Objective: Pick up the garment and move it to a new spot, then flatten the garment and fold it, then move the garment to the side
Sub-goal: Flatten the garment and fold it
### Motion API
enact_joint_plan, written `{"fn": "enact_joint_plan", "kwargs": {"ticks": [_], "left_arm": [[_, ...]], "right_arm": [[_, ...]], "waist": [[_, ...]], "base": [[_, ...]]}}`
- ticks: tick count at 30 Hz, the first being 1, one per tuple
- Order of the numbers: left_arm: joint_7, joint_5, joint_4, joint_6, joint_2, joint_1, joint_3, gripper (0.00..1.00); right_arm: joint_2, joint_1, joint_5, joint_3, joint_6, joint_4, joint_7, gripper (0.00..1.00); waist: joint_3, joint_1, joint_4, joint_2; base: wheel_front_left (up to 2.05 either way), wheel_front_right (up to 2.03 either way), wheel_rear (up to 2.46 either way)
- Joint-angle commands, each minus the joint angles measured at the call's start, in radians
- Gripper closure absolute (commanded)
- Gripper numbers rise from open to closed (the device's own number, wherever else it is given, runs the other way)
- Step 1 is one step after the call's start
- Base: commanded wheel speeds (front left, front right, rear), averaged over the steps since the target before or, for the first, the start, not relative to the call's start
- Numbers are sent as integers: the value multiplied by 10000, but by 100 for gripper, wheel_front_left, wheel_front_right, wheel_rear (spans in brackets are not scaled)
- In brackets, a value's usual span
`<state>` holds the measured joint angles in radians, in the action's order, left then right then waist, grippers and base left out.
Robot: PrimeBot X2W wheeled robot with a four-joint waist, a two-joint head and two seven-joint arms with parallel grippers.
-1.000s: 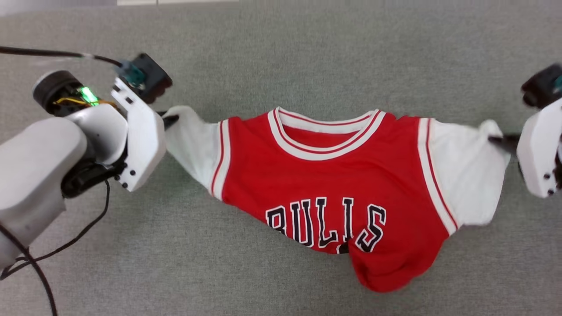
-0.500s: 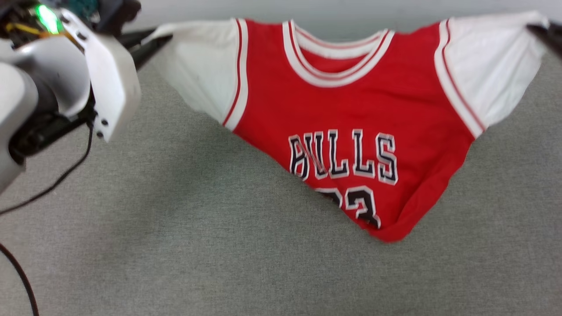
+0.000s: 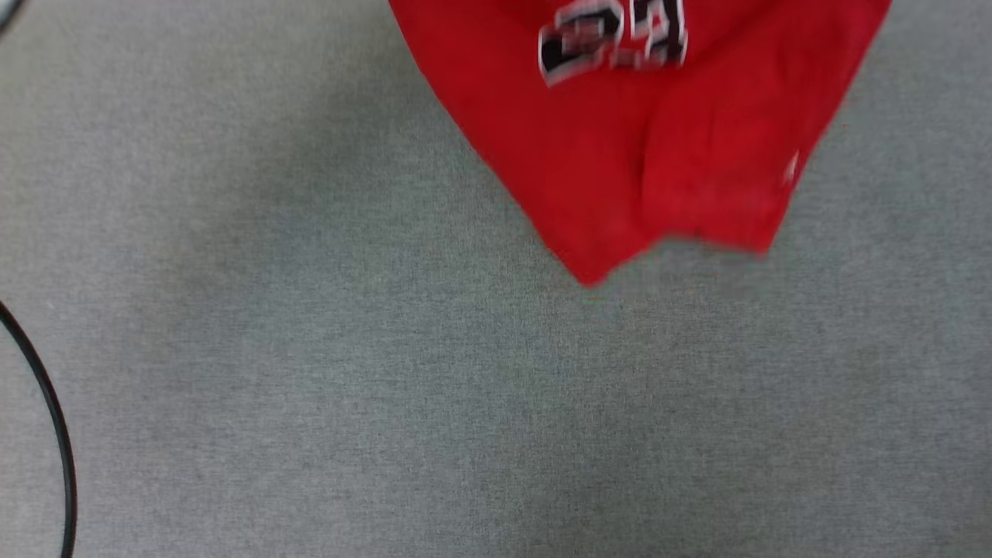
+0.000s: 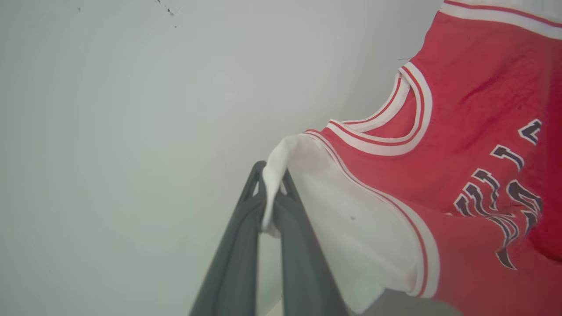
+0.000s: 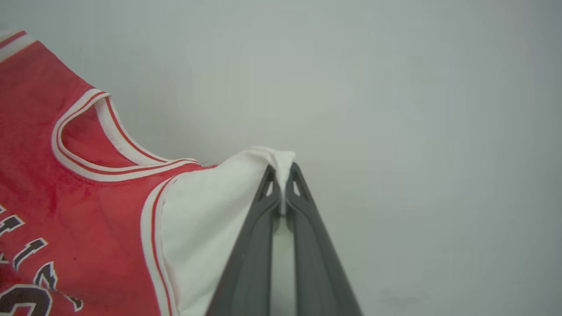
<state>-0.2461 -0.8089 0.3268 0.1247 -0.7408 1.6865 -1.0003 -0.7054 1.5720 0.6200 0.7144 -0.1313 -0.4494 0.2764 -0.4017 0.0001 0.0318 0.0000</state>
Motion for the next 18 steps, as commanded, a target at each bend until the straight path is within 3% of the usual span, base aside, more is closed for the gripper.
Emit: {"fn": "enact_joint_plan", "kwargs": {"ticks": [1, 11, 18], "left_arm": [[192, 126, 286, 17, 150, 400, 106, 100], [1295, 304, 2217, 31, 743, 2685, 653, 100], [1937, 67, 2643, 32, 747, 3000, 326, 100]], "right_arm": [[247, 528, -239, -104, 10, -325, -227, 100], [1565, 3461, -1303, -171, 9, -2606, -1383, 100], [2109, 4189, -1233, 476, 9, -3689, -1946, 100]], "waist": [[-457, -1, 43, 0], [-1336, -1, 140, 0], [-1488, -1, 247, 0]], "base": [[0, 0, 0], [0, 0, 0], [0, 0, 0]]}}
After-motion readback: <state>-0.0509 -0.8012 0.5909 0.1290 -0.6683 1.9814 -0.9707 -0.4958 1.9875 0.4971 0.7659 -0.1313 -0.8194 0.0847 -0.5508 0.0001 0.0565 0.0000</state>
